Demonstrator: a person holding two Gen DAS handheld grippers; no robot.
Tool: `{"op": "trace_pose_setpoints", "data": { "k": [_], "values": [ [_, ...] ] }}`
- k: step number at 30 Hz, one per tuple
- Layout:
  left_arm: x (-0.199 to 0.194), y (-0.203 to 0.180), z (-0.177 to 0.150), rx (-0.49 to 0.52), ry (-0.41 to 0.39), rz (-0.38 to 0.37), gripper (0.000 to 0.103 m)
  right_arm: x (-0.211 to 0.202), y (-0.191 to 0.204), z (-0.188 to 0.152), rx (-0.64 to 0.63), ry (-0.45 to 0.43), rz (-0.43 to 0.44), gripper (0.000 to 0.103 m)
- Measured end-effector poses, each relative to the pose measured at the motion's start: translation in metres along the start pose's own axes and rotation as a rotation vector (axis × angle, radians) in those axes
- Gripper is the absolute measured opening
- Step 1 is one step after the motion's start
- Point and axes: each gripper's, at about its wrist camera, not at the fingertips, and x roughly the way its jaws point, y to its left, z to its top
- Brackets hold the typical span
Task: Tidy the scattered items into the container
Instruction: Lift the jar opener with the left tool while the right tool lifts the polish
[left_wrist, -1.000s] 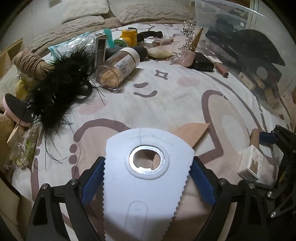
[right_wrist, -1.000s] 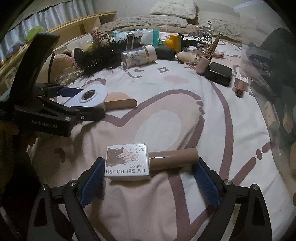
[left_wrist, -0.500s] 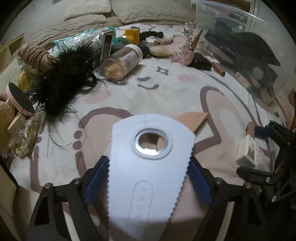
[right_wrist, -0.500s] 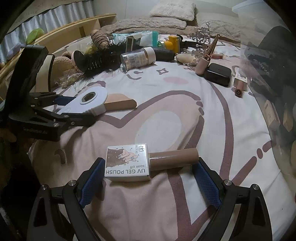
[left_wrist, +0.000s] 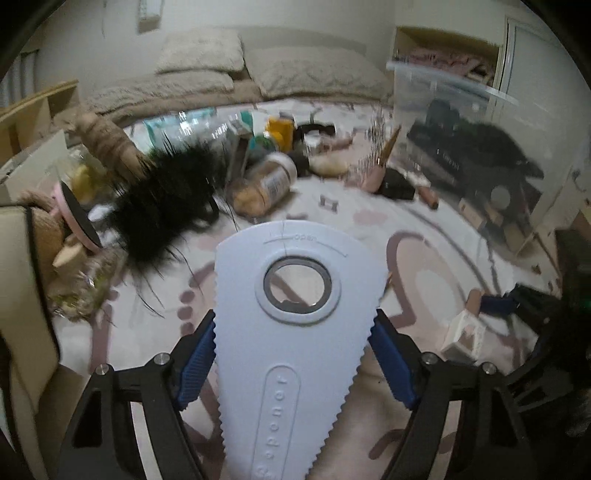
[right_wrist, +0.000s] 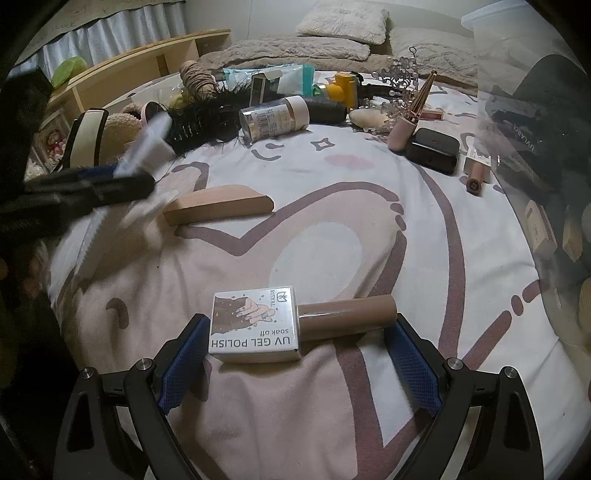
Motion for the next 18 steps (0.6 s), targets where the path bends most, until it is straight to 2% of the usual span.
{"op": "trace_pose_setpoints", "data": {
  "k": [9,12,18],
  "values": [
    [-0.04,0.0,0.017,-0.032,-0.114,-0.015,0.079,-0.001,0.001,0.0,0.005,-0.004,0.001,0.095],
    [-0.051,-0.003,0.02,-0.028,-0.141,-0.013,0.079,-0.003,0.0,0.0,0.017,-0.021,-0.016,0.087],
    [-0.067,-0.005,0.026,-0.031,-0.186,0.0,0.077,-0.009,-0.001,0.006,0.029,-0.04,-0.014,0.087]
  ]
}}
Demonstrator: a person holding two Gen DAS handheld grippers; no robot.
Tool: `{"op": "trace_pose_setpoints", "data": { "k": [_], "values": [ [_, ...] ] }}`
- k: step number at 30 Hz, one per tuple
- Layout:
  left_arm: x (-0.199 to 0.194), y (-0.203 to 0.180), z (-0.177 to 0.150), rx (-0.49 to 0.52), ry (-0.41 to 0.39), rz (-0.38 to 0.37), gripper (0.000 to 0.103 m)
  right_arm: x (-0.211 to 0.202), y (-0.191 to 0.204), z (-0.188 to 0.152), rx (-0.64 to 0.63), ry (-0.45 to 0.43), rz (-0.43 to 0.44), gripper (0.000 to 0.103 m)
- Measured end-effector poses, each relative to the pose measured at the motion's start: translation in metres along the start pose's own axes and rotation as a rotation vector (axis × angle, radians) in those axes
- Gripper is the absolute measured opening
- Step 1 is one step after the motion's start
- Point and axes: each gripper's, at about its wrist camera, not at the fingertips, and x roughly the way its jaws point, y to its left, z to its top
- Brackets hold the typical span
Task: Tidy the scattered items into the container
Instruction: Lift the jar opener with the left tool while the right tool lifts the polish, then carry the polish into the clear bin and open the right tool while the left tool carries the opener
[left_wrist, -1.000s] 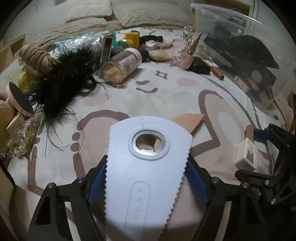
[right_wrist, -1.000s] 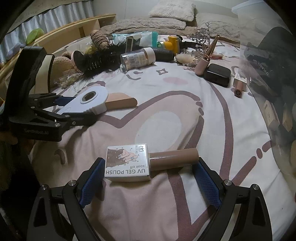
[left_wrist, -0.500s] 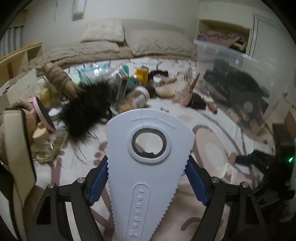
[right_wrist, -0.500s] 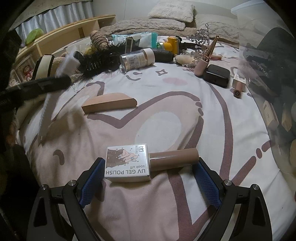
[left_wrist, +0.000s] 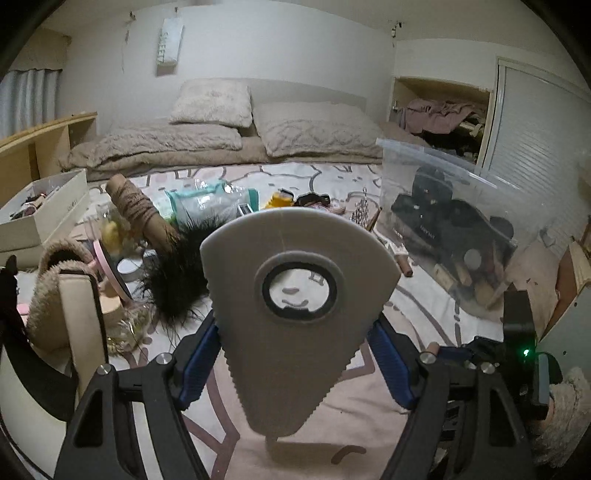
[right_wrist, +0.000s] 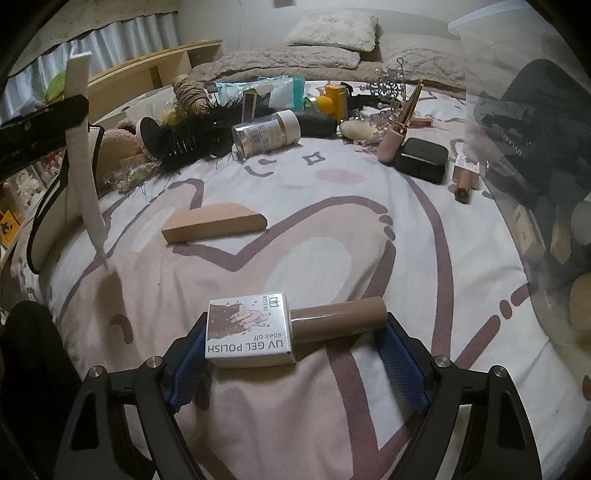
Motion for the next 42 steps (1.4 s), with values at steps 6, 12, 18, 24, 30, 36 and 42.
{"op": "trace_pose_setpoints", "data": {
  "k": [6,12,18,24,30,36,42],
  "values": [
    [-0.012,0.001,0.007,-0.008,-0.036,0.006,0.077,-0.016,0.002,0.01,-0.005,-0.037,0.004,0.087],
    [-0.022,0.0,0.012,-0.018,-0.062,0.012,0.077,-0.042,0.003,0.027,0.002,-0.098,0.016,0.087],
    [-0.034,-0.003,0.023,-0.036,-0.086,0.02,0.077,-0.074,0.005,0.049,0.001,-0.174,0.044,0.087],
    [-0.047,-0.006,0.038,-0.059,-0.111,0.021,0.077,-0.111,0.001,0.074,0.0,-0.242,0.103,0.087],
    [-0.062,-0.012,0.056,-0.074,-0.143,-0.006,0.077,-0.154,-0.015,0.101,0.023,-0.294,0.169,0.087],
    [-0.074,-0.026,0.072,-0.055,-0.175,-0.018,0.077,-0.202,-0.03,0.129,0.005,-0.359,0.189,0.087],
    [-0.08,-0.045,0.089,-0.02,-0.214,-0.024,0.077,-0.252,-0.028,0.148,-0.12,-0.439,0.075,0.087]
  ]
}}
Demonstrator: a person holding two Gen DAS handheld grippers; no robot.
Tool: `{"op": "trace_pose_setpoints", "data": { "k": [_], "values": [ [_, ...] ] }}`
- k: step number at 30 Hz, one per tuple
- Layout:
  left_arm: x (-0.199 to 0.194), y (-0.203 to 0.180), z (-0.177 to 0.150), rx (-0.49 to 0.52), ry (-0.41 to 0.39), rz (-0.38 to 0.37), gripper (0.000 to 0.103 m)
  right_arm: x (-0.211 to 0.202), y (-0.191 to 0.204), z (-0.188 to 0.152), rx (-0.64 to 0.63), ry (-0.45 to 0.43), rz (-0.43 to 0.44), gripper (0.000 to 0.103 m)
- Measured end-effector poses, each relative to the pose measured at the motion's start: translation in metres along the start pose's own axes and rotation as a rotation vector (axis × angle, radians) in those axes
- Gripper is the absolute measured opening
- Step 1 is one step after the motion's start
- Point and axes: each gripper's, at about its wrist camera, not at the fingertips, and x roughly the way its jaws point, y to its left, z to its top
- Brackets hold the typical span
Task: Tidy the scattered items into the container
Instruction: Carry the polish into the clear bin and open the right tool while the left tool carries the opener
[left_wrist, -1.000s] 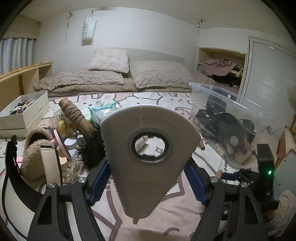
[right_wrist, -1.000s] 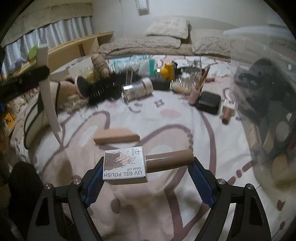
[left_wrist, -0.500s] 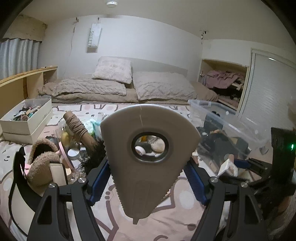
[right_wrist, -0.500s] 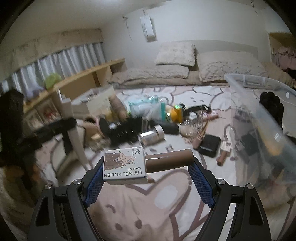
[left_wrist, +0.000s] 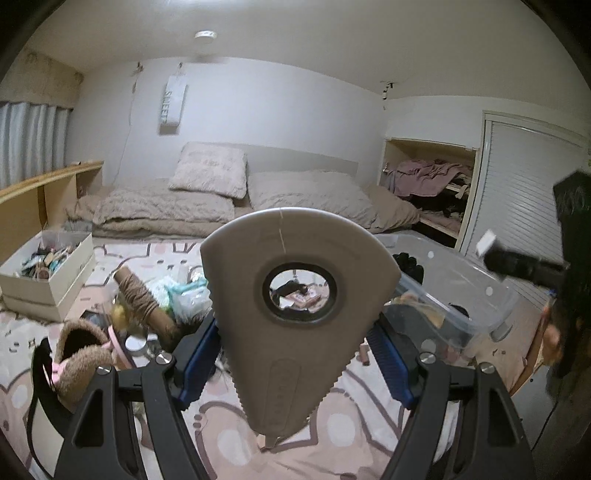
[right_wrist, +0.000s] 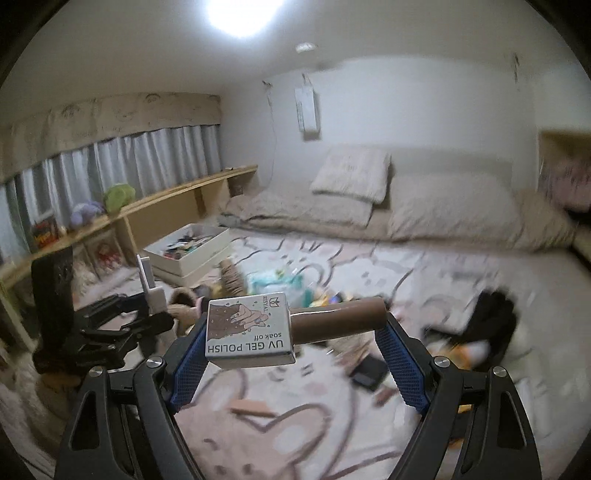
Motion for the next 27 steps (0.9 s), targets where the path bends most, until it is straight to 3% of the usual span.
{"op": "trace_pose_setpoints", "data": {
  "k": [7,14,27],
  "values": [
    [0.0,-0.029,0.025,0.039,-0.052,-0.018,0.077,-0.024,-0.019,0.02,-0.055,-0.04,-0.073,0.087],
    [0.007,-0.061,0.049,0.057,-0.09,-0.08,0.077,-0.037,-0.074,0.019,0.028,-0.036,-0.15,0.087],
    [0.044,-0.137,0.09,0.115,-0.121,-0.279,0.077,-0.012,-0.163,-0.033,0.274,0.192,-0.242,0.087]
  ]
}}
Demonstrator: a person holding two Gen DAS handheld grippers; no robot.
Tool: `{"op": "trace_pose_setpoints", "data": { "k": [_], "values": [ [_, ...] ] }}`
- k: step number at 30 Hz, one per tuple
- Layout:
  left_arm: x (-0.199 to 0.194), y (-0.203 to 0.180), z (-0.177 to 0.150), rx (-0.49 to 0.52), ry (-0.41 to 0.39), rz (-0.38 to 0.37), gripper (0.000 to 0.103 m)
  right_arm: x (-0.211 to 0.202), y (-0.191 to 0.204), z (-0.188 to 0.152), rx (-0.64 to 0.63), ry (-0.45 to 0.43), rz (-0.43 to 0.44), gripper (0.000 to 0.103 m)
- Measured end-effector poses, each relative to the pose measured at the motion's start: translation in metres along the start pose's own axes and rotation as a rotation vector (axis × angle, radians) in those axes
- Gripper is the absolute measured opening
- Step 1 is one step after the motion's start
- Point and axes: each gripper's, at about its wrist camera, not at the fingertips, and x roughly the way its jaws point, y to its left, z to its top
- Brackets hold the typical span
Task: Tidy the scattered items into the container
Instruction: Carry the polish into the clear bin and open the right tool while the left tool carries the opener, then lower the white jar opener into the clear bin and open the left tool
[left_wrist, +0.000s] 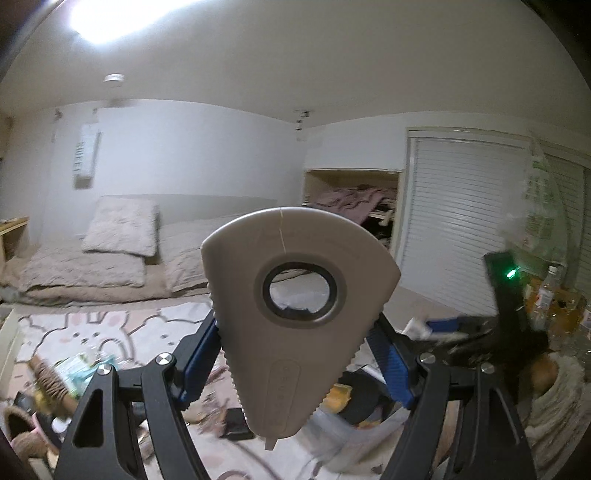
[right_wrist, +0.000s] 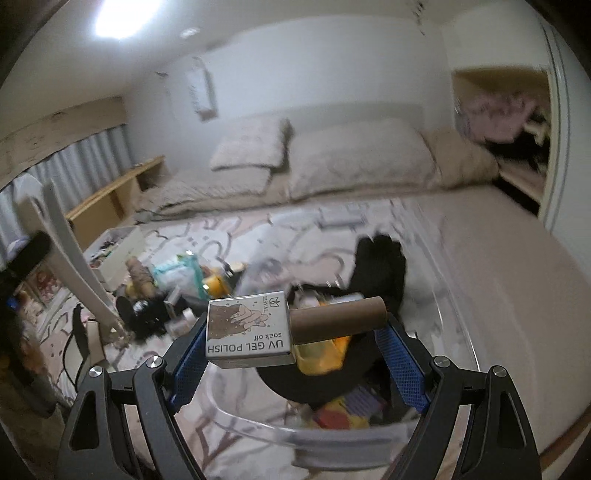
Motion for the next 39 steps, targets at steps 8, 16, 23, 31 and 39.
{"op": "trace_pose_setpoints", "data": {
  "k": [8,16,23,31,39],
  "values": [
    [0.031,-0.029,0.014,0.041,0.012,-0.1,0.077,0.02,-0.025,-0.02,0.025,0.116,-0.072,0.087],
    [0.066,-0.05,0.02,0.029,0.046,-0.195,0.077,0.04,-0.039,-0.03,0.074,0.237,-0.094,0.087],
    [0.094,-0.055,0.012,0.007,0.094,-0.227,0.077,0.032,-0.04,-0.027,0.066,0.264,-0.096,0.102],
    [0.116,-0.054,-0.005,-0.042,0.171,-0.23,0.077,0.021,-0.049,-0.02,0.102,0.239,-0.077,0.103],
    [0.142,-0.055,-0.028,-0.085,0.301,-0.179,0.077,0.019,-0.041,-0.018,0.071,0.221,-0.1,0.103]
  ]
}}
